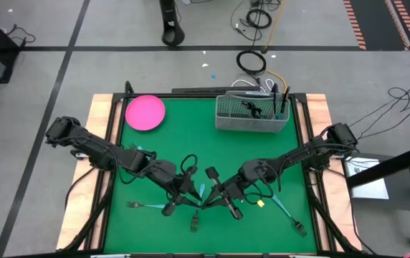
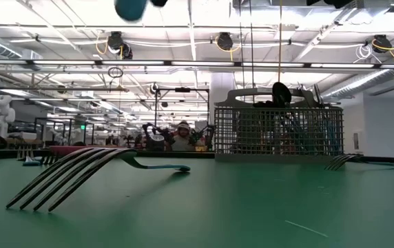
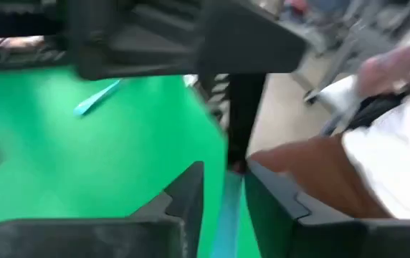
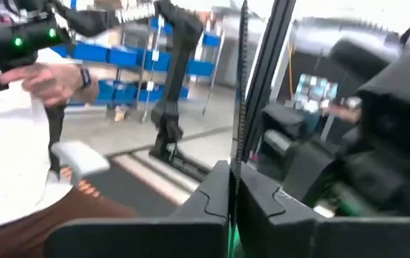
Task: Sort silverware
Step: Put the black knife into the cutlery rack with the other black knives
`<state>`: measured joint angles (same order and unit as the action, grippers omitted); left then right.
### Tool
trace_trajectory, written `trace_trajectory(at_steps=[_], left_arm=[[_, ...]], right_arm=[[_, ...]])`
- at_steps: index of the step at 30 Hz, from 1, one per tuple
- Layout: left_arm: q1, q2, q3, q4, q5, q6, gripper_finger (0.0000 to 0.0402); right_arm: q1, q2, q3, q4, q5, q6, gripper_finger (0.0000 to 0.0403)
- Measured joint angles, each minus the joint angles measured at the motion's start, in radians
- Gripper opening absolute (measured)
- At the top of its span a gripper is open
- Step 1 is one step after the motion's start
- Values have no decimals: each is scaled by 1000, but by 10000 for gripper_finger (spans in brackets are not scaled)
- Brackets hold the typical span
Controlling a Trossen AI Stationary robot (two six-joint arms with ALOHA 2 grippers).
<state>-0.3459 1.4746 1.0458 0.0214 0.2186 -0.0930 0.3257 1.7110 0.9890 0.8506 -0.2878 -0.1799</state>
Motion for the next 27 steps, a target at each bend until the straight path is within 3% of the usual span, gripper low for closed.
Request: trace_trajectory(at_steps=[8, 13, 16, 21, 27], left_arm=[[75, -123, 2, -341, -153, 22, 185], [92, -194, 0, -556, -249, -27, 200], [78, -241, -32, -596, -315, -31, 201], [47, -332, -159, -504, -406, -23, 201], [42, -377, -334, -142, -408, 73, 201]], right_arm=[[-34, -107, -1, -273, 55, 18, 1], [-87, -247, -1, -483, 139, 21, 0], [-137, -338, -1, -609, 190, 36, 0], [-245, -505, -1, -792, 347, 113, 0], [-408, -677, -1, -1006, 615, 166, 0]])
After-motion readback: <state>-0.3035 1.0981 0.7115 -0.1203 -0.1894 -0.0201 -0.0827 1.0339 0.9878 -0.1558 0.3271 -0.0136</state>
